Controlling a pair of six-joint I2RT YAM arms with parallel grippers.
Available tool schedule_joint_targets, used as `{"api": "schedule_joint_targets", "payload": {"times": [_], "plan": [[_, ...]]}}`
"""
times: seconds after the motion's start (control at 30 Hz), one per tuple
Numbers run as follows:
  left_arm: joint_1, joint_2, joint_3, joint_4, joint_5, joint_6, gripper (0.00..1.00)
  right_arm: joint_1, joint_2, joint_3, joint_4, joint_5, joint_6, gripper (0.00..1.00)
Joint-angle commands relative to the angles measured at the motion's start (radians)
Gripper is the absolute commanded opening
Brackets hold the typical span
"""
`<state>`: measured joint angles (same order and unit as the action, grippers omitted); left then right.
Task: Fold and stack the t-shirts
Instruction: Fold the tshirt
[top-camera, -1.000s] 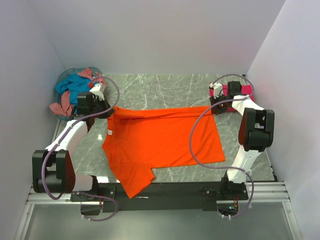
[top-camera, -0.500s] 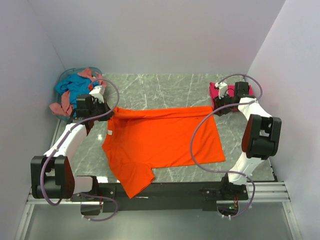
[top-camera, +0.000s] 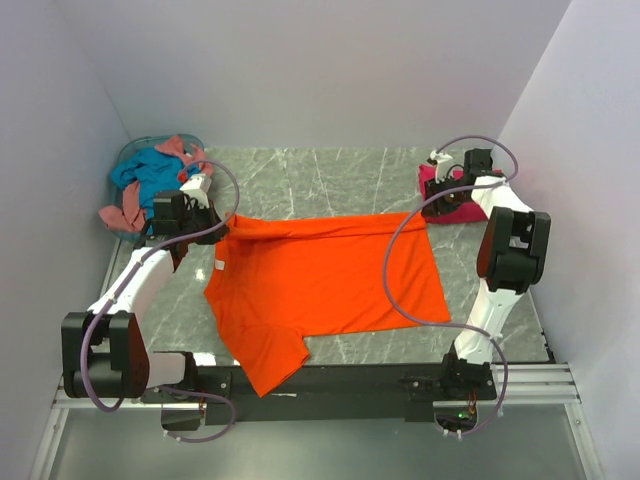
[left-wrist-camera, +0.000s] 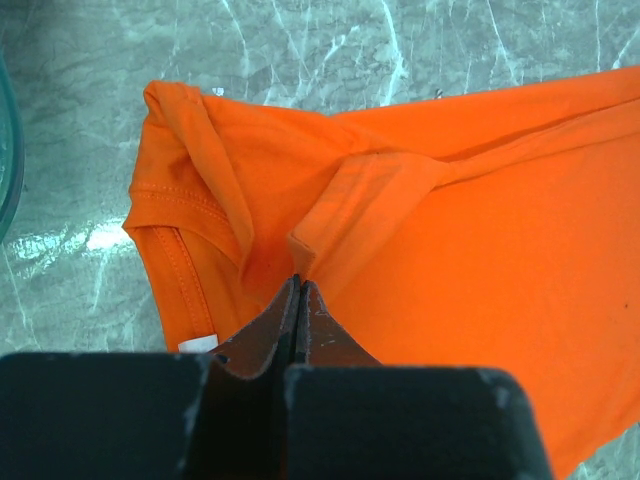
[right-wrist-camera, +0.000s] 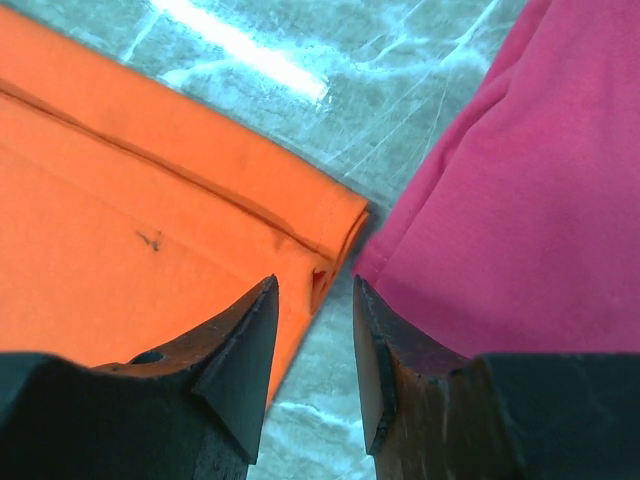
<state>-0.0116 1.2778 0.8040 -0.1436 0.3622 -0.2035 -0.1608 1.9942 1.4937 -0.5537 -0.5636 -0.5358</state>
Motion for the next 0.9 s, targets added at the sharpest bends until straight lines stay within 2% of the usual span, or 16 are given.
{"api": "schedule_joint_targets", "payload": {"times": [0.0,0.4,0.67,0.7,0.87], "plan": [[0.004,-0.023,-0.005,0.019,0.023,0.018,0.00,0.017,0.018,0.059,-0.046,0.016,0.013,0.43],[0.004,-0.015,-0.005,0.022,0.029,0.018,0.00,0.038,0.072,0.105,-0.100,0.067,0.010,0.41],[0.004,-0.014,-0.006,0.022,0.030,0.018,0.00,0.044,0.089,0.125,-0.130,0.059,-0.007,0.23],[0.004,-0.012,-0.006,0.021,0.030,0.018,0.00,0.044,0.080,0.117,-0.123,0.056,-0.009,0.18],[0.004,-0.015,-0.005,0.018,0.026,0.021,0.00,0.041,0.022,0.048,-0.081,0.044,-0.026,0.10]]}}
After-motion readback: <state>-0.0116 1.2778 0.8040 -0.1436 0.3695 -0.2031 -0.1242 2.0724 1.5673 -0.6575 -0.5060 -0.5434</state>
